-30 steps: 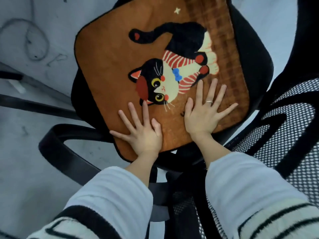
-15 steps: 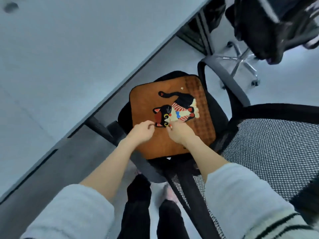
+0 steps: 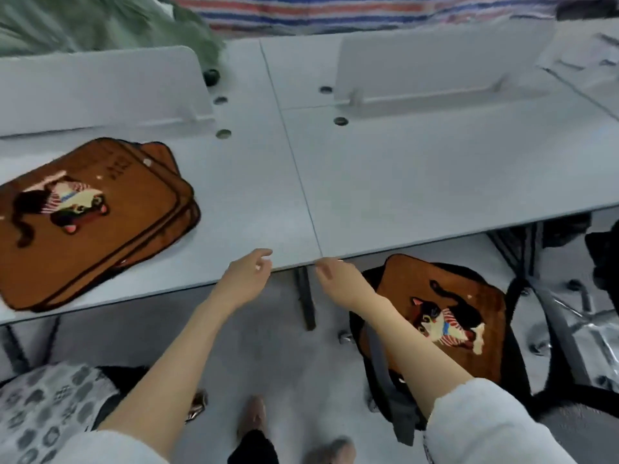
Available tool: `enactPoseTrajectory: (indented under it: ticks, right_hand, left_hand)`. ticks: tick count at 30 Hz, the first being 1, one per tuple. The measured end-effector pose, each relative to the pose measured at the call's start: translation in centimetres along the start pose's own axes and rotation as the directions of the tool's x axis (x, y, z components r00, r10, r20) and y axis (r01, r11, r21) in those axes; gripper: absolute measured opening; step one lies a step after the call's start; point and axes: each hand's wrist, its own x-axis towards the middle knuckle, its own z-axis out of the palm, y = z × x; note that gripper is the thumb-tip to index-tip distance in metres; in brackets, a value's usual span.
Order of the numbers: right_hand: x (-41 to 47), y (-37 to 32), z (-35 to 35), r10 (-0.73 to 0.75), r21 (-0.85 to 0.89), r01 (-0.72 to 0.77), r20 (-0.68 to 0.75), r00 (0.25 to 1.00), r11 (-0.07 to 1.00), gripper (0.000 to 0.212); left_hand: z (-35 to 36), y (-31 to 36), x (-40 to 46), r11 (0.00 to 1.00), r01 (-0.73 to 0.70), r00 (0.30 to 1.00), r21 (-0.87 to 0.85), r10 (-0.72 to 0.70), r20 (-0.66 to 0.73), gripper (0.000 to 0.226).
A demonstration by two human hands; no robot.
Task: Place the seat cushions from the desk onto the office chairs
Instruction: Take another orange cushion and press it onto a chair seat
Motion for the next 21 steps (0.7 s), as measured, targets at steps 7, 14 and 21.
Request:
enactPoseTrajectory:
  ticks: [7, 14, 21]
  right_hand:
    - [7.1, -13.9, 7.4, -0.158, -0.101, 0.169, 0.108, 0.981, 0.980, 0.041]
    - [13.7, -23.6, 14.2, -0.205, -0.146, 0.229, 0.161, 0.965, 0.963, 0.042]
    - [20.6, -28.0, 16.1, -0.209, -0.172, 0.237, 0.165, 0.964, 0.956, 0.041]
  left_hand:
    - [-11.1, -13.5, -3.4, 0.991, 0.130, 0.973, -0.014, -0.131, -0.188, 0.041]
    - [-20.4, -23.8, -2.4, 0.983, 0.164, 0.922, -0.078, -0.181, -0.343, 0.039]
    - [-22.6, -30.5, 0.5, 0.953, 0.303, 0.903, -0.012, -0.291, -0.317, 0.047]
